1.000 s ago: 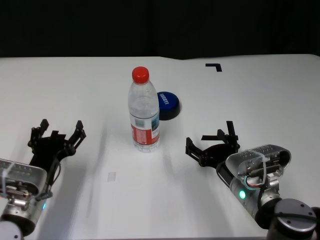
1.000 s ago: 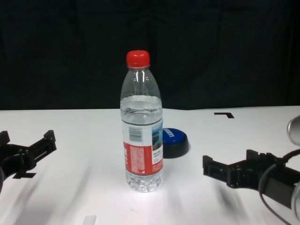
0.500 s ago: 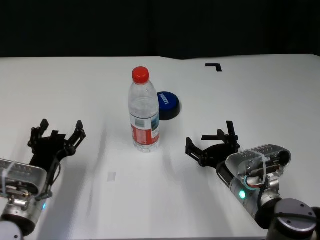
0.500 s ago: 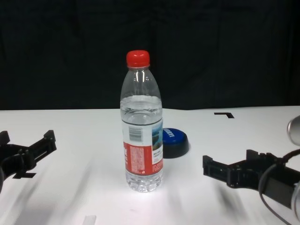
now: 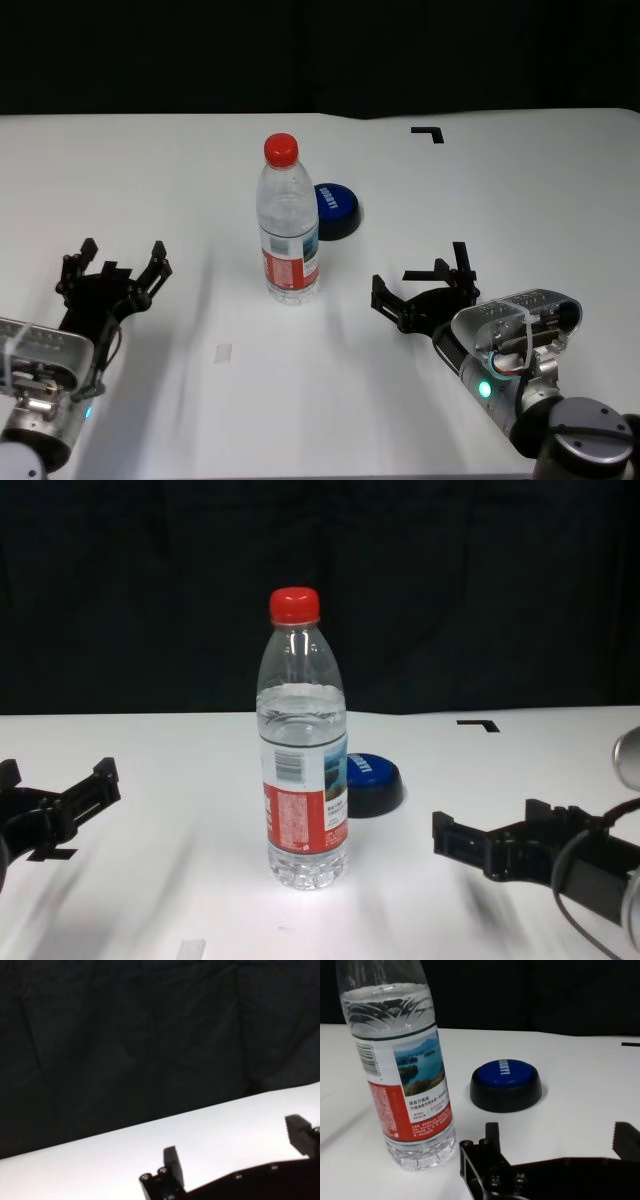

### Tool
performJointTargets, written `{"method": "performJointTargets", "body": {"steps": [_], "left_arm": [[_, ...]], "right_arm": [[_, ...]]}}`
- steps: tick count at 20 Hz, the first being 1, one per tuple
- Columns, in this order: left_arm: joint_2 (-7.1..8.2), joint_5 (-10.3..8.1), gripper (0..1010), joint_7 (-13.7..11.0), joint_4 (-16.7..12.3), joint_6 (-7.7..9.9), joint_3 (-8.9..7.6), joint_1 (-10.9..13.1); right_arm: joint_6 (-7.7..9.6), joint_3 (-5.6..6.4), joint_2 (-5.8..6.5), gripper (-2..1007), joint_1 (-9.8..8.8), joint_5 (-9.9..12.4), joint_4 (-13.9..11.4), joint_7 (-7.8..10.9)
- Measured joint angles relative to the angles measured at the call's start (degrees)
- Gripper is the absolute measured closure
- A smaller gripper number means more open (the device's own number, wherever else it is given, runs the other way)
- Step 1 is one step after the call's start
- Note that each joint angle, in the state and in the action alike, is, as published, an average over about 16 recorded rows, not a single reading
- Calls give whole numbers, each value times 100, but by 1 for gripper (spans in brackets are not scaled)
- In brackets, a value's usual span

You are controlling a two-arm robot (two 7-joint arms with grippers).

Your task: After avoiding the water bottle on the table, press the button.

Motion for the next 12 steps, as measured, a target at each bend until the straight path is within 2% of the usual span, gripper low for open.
{"method": "performJointTargets", "body": {"steps": [12], "left_arm": [[0, 0, 7, 0, 0, 0, 0, 0]], "right_arm": [[0, 0, 0, 2, 0, 0, 0, 0]]}}
